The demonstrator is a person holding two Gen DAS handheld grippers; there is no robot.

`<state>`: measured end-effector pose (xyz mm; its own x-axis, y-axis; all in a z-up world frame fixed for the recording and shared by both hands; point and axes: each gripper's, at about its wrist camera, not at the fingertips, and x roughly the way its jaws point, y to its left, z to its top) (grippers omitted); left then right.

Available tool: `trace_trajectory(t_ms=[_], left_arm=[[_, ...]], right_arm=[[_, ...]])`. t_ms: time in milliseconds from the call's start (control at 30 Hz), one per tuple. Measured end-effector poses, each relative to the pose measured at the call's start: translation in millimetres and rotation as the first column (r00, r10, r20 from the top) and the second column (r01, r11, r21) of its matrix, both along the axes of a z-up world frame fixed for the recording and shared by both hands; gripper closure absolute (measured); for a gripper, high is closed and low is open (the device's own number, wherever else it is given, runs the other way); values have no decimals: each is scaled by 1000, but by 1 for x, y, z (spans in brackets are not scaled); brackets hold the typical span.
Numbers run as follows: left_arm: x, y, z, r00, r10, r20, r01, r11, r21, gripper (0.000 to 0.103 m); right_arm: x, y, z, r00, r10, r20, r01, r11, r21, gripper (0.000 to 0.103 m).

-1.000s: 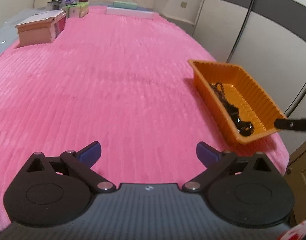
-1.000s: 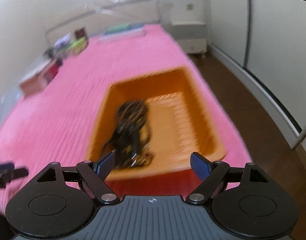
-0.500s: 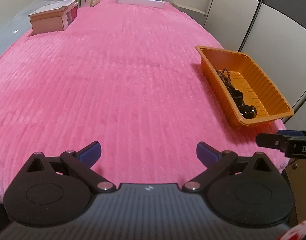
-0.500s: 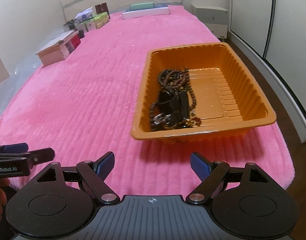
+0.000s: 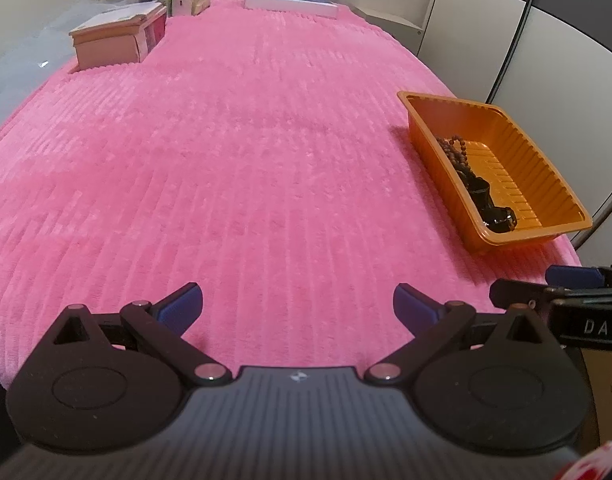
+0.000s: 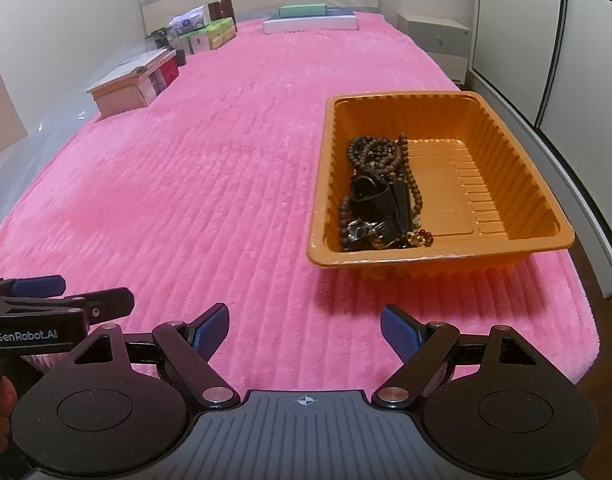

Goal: Organize jewelry

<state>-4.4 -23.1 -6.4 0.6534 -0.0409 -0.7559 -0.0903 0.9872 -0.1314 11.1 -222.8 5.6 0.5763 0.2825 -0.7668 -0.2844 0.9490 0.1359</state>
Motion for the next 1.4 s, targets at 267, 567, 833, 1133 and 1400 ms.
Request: trace_trajectory(t_ms=[267, 567, 833, 1133, 1400], left_arm=[[-9, -2, 5, 1000, 6, 19, -7, 1000, 10, 2], [-15, -4, 9, 999, 6, 37, -7, 1000, 17, 2], [-16, -5, 9, 999, 4, 43, -5, 1000, 18, 1], [-17, -5, 8, 999, 5, 42, -6, 1000, 20, 1], [-17, -6, 8, 999, 4, 43, -5, 1000, 24, 1]], right_arm=[[-9, 8, 3, 1000, 19, 13, -19, 1000, -5, 20], [-15, 13, 5, 1000, 21, 20, -21, 1000, -1, 20], [-15, 13, 4, 1000, 21, 19, -21, 1000, 0, 20], [-15, 12, 4, 1000, 21, 21, -21, 1000, 0, 20], [-16, 12, 4, 1000, 16, 21, -16, 1000, 2, 20]])
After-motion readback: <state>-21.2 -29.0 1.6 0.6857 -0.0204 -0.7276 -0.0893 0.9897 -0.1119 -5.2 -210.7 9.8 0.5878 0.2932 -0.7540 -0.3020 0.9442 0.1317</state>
